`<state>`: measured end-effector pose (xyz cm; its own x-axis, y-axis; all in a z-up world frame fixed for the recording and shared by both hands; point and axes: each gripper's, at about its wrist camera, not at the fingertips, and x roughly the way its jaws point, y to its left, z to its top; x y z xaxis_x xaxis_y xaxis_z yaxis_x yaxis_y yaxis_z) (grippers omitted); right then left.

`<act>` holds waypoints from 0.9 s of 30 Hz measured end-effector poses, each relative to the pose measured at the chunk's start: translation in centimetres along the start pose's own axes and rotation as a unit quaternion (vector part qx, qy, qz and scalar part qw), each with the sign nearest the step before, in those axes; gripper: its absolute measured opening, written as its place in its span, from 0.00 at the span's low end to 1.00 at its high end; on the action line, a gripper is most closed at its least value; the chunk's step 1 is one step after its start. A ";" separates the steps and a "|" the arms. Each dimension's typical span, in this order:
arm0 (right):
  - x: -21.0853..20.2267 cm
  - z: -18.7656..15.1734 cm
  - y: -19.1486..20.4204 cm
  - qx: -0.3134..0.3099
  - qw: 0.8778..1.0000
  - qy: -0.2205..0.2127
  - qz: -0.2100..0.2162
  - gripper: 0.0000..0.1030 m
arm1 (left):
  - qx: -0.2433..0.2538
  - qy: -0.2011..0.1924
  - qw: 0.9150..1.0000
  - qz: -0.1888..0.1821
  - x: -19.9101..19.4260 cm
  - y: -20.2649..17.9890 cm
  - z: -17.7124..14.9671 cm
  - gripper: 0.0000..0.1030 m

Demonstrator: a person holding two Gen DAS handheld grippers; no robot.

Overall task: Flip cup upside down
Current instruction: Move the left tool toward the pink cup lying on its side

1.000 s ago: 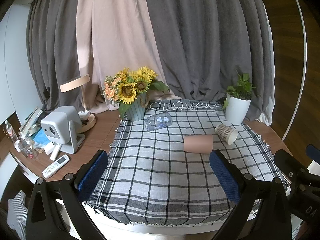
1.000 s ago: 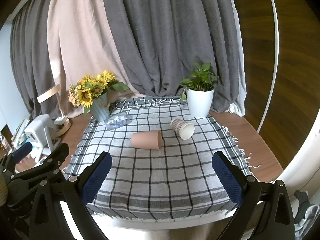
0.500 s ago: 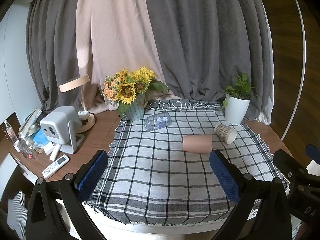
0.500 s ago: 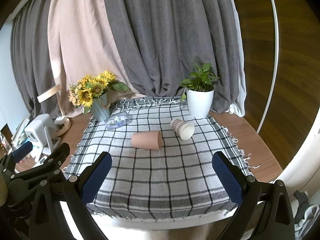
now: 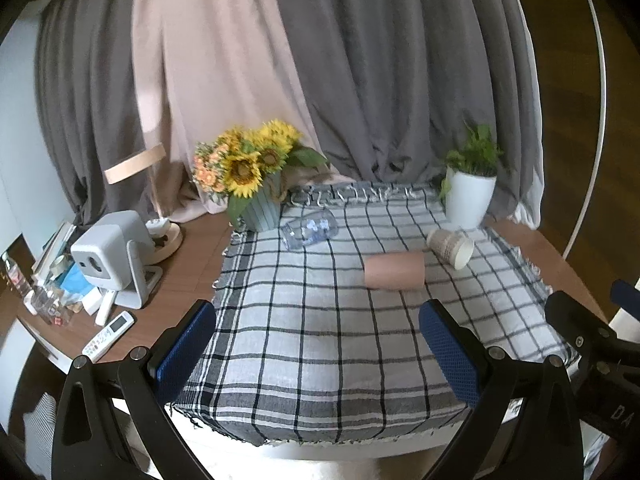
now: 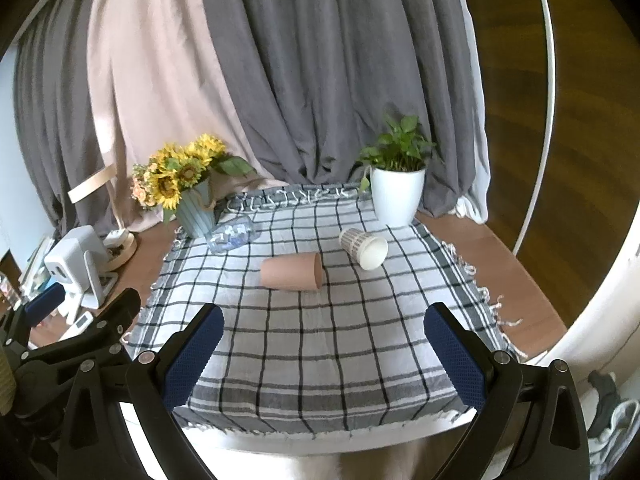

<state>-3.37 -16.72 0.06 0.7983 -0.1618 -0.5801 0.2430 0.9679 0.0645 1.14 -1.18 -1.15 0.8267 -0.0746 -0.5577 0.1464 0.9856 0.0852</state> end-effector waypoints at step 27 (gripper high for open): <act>18.4 2.2 -6.0 0.169 0.974 0.145 -0.041 0.98 | 0.214 0.160 0.953 -0.141 22.9 -8.3 5.0 1.00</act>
<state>11.09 -25.88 -9.21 0.5907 -0.1272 -0.7968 0.5063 0.8274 0.2432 21.62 -11.81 -10.52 0.5237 -0.2098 -0.8257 0.6033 0.7756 0.1856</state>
